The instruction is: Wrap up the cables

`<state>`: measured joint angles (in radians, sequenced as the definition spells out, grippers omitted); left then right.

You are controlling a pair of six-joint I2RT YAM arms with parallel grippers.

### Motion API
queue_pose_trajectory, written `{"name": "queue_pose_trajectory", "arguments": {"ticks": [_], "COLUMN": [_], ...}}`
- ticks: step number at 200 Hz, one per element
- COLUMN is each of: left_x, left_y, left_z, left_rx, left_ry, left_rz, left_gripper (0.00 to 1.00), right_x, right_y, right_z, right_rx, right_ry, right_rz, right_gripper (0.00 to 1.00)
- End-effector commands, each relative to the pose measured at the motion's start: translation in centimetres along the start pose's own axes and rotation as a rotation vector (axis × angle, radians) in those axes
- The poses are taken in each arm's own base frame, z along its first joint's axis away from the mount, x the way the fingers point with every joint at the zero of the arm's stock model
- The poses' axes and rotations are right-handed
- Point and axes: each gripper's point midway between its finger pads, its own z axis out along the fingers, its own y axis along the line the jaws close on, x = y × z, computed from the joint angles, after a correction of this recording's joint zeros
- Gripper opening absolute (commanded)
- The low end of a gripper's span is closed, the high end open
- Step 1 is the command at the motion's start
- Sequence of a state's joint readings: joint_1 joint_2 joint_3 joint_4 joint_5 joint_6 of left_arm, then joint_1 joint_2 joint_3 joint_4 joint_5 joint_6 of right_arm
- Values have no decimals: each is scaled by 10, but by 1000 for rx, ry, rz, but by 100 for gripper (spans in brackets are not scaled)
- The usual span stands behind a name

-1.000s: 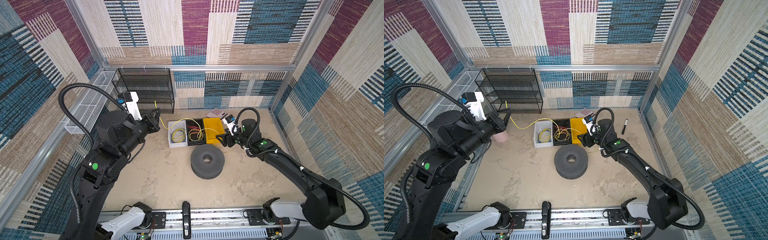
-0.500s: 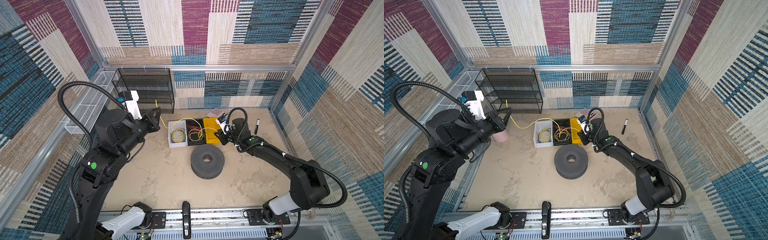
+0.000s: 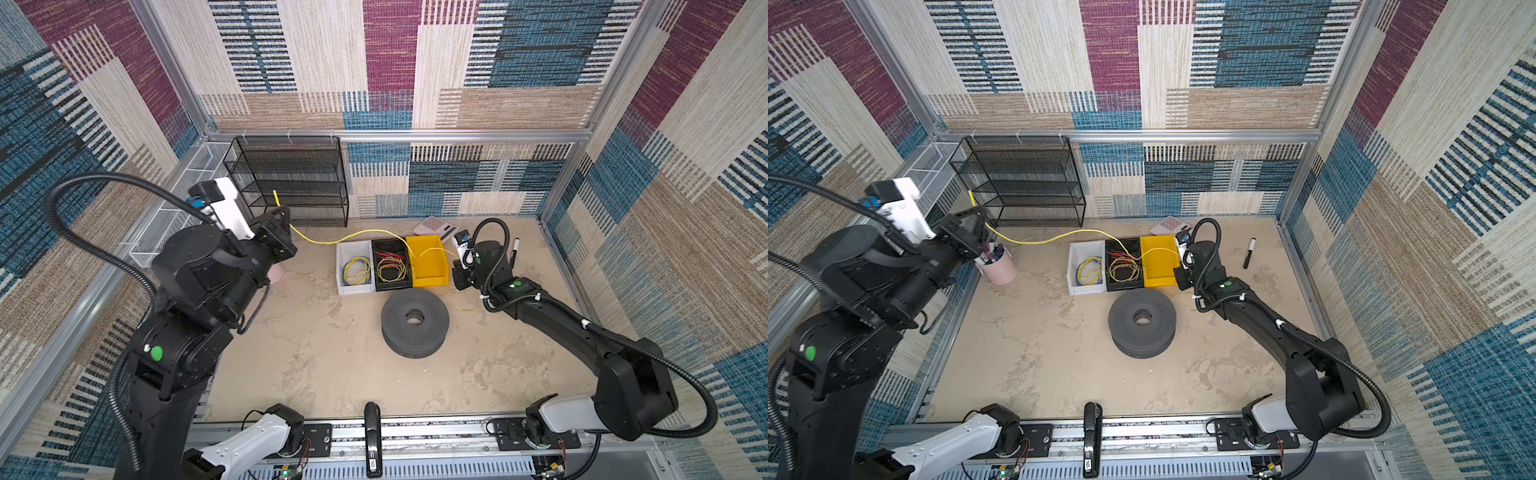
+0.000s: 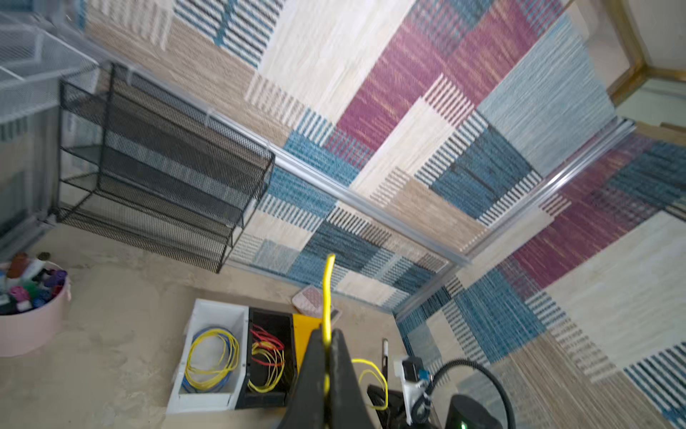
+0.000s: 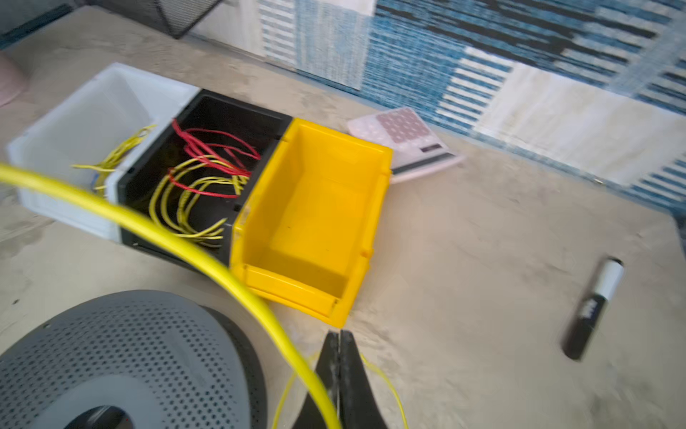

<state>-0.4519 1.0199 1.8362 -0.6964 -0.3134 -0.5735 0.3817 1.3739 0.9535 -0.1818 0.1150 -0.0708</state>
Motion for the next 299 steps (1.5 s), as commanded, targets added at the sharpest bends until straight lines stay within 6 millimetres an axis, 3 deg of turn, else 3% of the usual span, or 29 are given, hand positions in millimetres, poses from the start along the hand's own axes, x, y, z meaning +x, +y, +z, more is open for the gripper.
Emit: {"name": "queue_pose_trajectory", "arguments": {"ticks": [1,22,54,76,112,151,185,202,208,228,260,282,299], "left_x": [-55,-68,-88,-98,-80,-50,-43,-41,-40,-37,-32,-31,-32], "left_y": [15,11,9,7,-1,-4,-10,-10,-11,-9,-1,3,6], "left_z": [-14,-12,-16,-17,2,23,29,29,29,30,30,32,33], "left_rx": [-135,-156,-186,-198,-165,-124,-86,-78,-74,-76,-109,-133,-154], "left_ry": [-223,-247,-314,-341,-263,-165,-144,-136,-134,-128,-124,-130,-134], "left_rz": [24,54,77,98,136,130,103,96,94,95,103,118,128], "left_gripper": [0,0,0,0,0,0,0,0,0,0,0,0,0], "right_x": [55,80,101,102,95,90,54,35,31,19,8,23,40], "right_y": [-47,-61,-69,-70,-63,-39,5,19,21,18,21,25,39], "right_z": [-7,-10,-10,-12,-18,-26,-43,-61,-66,-86,-115,-112,-104], "right_rx": [181,199,206,203,156,20,-265,-360,-373,-364,-390,-399,-479], "right_ry": [175,233,294,307,284,270,146,77,61,1,-82,-6,84], "right_rz": [109,157,204,222,238,242,254,252,249,251,239,288,341], "right_gripper": [0,0,0,0,0,0,37,59,62,68,69,67,66]}}
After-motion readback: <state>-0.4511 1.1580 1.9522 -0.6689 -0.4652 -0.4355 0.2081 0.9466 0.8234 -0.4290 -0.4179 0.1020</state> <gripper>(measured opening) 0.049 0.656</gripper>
